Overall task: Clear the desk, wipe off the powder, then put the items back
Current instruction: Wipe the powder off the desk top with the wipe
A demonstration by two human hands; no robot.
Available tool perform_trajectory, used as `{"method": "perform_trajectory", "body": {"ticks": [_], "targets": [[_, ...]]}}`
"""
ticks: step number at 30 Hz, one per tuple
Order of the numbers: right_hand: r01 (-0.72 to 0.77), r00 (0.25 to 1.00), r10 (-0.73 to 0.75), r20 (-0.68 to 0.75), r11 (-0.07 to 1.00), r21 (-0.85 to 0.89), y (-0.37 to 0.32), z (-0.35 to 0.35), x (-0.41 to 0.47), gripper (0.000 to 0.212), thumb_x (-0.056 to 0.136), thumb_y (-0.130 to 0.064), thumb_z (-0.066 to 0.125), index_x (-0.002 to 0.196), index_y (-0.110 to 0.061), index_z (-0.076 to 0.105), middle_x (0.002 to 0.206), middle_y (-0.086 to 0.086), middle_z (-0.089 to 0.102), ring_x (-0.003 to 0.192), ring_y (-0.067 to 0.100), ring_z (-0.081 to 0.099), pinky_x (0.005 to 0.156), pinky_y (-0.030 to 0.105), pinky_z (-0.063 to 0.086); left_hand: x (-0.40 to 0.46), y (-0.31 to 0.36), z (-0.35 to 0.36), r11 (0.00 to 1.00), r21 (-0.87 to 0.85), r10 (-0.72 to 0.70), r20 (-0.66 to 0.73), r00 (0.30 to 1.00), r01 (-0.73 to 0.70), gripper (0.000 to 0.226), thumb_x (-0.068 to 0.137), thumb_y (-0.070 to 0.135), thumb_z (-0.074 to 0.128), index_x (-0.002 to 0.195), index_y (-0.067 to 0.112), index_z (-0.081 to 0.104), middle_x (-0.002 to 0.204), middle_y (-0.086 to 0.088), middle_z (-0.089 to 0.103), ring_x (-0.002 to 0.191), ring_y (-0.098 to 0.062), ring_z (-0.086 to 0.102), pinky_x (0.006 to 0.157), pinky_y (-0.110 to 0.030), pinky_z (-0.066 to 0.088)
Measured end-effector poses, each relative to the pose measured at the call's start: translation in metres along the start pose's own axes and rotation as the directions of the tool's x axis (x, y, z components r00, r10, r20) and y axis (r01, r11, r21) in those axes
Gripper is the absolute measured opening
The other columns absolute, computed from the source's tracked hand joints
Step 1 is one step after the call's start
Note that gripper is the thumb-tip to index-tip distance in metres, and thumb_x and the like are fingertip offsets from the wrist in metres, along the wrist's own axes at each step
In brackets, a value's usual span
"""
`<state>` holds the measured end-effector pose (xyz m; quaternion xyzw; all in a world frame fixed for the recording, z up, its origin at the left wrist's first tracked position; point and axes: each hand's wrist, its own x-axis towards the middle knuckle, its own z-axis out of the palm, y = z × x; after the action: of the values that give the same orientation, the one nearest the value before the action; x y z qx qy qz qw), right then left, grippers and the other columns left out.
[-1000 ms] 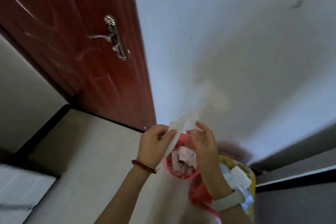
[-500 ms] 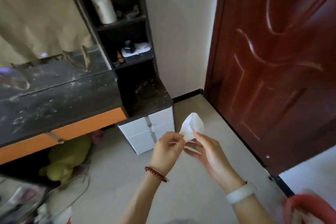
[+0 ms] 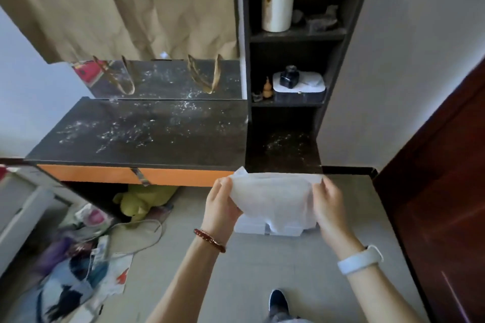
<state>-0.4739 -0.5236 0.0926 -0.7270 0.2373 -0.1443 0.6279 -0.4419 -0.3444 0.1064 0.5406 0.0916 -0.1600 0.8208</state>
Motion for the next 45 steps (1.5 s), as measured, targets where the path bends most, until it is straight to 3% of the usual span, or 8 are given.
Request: {"method": "perform_trajectory", "body": {"ticks": [3, 13, 19, 23, 29, 33, 37, 45], "targets": [[0.172, 0.982, -0.164, 0.094, 0.982, -0.083, -0.017, 0.025, 0.031, 0.03, 0.096, -0.004, 0.038, 0.069, -0.005, 0.051, 0.06, 0.006, 0.049, 0.052, -0.002, 0.042, 0.051, 0.01, 0.032, 0.025, 0.017, 0.004, 0.967, -0.216, -0.111, 0.111, 0.988, 0.133, 0.033, 0.091, 0.031, 0.036, 0.109, 0.011, 0.056, 0.106, -0.01, 0.059, 0.102, -0.023, 0.054, 0.091, -0.037, 0.039], [0.16, 0.951, -0.087, 0.297, 0.96, -0.232, -0.021, 0.124, 0.112, 0.032, 0.096, -0.013, 0.039, 0.066, -0.015, 0.049, 0.059, -0.001, 0.046, 0.054, 0.01, 0.04, 0.055, 0.03, 0.031, 0.103, 0.036, -0.074, 0.727, 0.684, 0.392, -0.352, 0.85, -0.052, 0.03, 0.088, 0.015, 0.055, 0.068, 0.019, 0.034, 0.056, 0.006, 0.032, 0.049, -0.008, 0.027, 0.044, -0.016, 0.027], [0.087, 0.991, -0.045, 0.13, 0.938, -0.336, -0.018, 0.203, 0.165, 0.023, 0.096, -0.015, 0.04, 0.077, -0.01, 0.053, 0.066, 0.004, 0.051, 0.065, 0.022, 0.05, 0.058, 0.033, 0.034, 0.203, 0.076, -0.119, 0.71, 0.704, 0.427, -0.397, 0.812, -0.029, 0.009, 0.088, 0.019, 0.054, 0.095, 0.015, 0.048, 0.094, -0.004, 0.052, 0.088, -0.026, 0.048, 0.072, -0.025, 0.038], [-0.073, 0.996, 0.092, -0.01, 0.715, -0.695, 0.003, 0.252, 0.196, 0.054, 0.088, -0.014, 0.052, 0.138, -0.009, 0.03, 0.132, 0.02, 0.042, 0.12, 0.038, 0.041, 0.093, 0.049, 0.038, 0.267, 0.087, -0.162, 0.277, 0.923, 0.249, -0.339, 0.907, 0.268, 0.052, 0.089, 0.039, 0.045, 0.137, 0.026, 0.029, 0.148, -0.007, 0.021, 0.137, -0.026, 0.016, 0.11, -0.049, 0.013], [0.126, 0.989, 0.007, 0.145, 0.461, -0.879, 0.044, 0.327, 0.166, 0.048, 0.08, -0.015, 0.062, 0.126, -0.006, 0.051, 0.131, 0.026, 0.048, 0.124, 0.043, 0.041, 0.098, 0.067, 0.03, 0.291, 0.076, -0.229, -0.045, 0.985, 0.001, -0.166, 0.986, 0.166, 0.058, 0.092, 0.044, 0.034, 0.143, 0.026, 0.013, 0.155, -0.004, -0.002, 0.142, -0.026, -0.008, 0.112, -0.056, 0.002], [0.067, 0.993, 0.063, 0.104, 0.434, -0.899, 0.063, 0.381, 0.156, 0.067, 0.086, -0.05, 0.031, 0.13, -0.002, 0.045, 0.136, 0.028, 0.043, 0.127, 0.043, 0.039, 0.102, 0.061, 0.023, 0.304, 0.071, -0.248, -0.177, 0.984, -0.077, -0.012, 0.997, -0.002, 0.062, 0.092, 0.049, 0.032, 0.144, 0.025, 0.008, 0.156, 0.001, -0.007, 0.142, -0.024, -0.013, 0.113, -0.054, -0.002], [-0.011, 0.99, 0.13, 0.058, 0.473, -0.881, 0.08, 0.404, 0.141, 0.075, 0.092, -0.054, 0.009, 0.135, 0.002, 0.035, 0.14, 0.023, 0.039, 0.132, 0.036, 0.034, 0.111, 0.049, 0.009, 0.307, 0.072, -0.259, -0.057, 0.998, -0.002, 0.001, 1.0, -0.001, 0.053, 0.093, 0.038, 0.037, 0.141, 0.023, 0.024, 0.155, -0.001, 0.01, 0.143, -0.021, -0.002, 0.114, -0.047, 0.002], [0.047, 0.96, 0.104, 0.26, 0.856, -0.515, 0.034, 0.389, 0.15, 0.039, 0.096, -0.008, 0.036, 0.135, -0.016, 0.039, 0.131, -0.012, 0.04, 0.124, 0.004, 0.036, 0.09, -0.007, 0.023, 0.32, 0.093, -0.28, 0.217, 0.976, 0.29, -0.064, 0.955, 0.0, 0.052, 0.082, 0.039, 0.03, 0.121, 0.011, 0.053, 0.134, -0.011, 0.048, 0.127, -0.032, 0.04, 0.104, -0.049, 0.029]]}}
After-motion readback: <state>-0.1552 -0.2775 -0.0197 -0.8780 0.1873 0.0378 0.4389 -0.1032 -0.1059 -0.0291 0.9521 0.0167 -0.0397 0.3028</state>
